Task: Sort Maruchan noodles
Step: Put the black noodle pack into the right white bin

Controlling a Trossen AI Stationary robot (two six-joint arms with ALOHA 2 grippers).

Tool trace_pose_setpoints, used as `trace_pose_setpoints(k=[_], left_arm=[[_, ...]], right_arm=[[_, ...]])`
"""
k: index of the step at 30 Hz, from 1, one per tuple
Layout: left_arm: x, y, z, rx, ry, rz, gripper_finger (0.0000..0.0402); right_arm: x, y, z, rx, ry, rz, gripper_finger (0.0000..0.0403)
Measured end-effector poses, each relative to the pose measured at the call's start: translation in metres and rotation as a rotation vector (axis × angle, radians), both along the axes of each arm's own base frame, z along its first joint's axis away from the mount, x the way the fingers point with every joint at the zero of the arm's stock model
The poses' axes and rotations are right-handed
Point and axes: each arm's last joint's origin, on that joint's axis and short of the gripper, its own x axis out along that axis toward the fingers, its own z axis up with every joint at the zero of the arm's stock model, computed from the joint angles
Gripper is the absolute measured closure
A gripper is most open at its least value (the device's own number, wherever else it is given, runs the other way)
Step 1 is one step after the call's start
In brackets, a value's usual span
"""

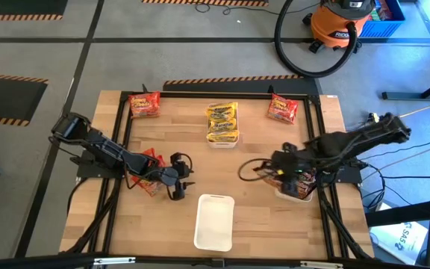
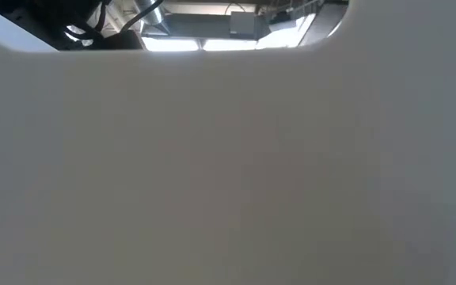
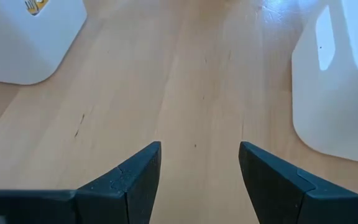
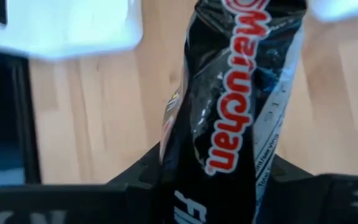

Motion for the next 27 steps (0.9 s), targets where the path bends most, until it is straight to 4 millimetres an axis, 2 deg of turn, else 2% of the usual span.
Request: trace_pose_setpoints(k=[4,8,11,16,27], left_arm=[[0.000,0.000,0.000,-0.002,0.000,0.001,0.0190],[0.000,0.000,0.000,-0.002,-0.001,0.001,0.0190],[0.000,0.000,0.000,-0.002,-0.001,0.001,0.0190],[0.000,0.000,0.000,-0.002,-0.001,0.001,0.0190],[0.000,0.000,0.000,-0.002,-0.001,0.002,0.0190]], right_arm=[[-0.025,0.009,0.005,0.036,0.067,-0.016,0.0284],[-0.040,0.021,0.004,0.059,0.143,0.001,0.0283],[-0.048,0.029,0.003,0.064,0.192,-0.020,0.0283],[-0.050,0.042,-0.003,-0.008,0.180,0.006,0.0283],[-0.059,0.044,-0.047,-0.104,0.300,0.037,0.0283]])
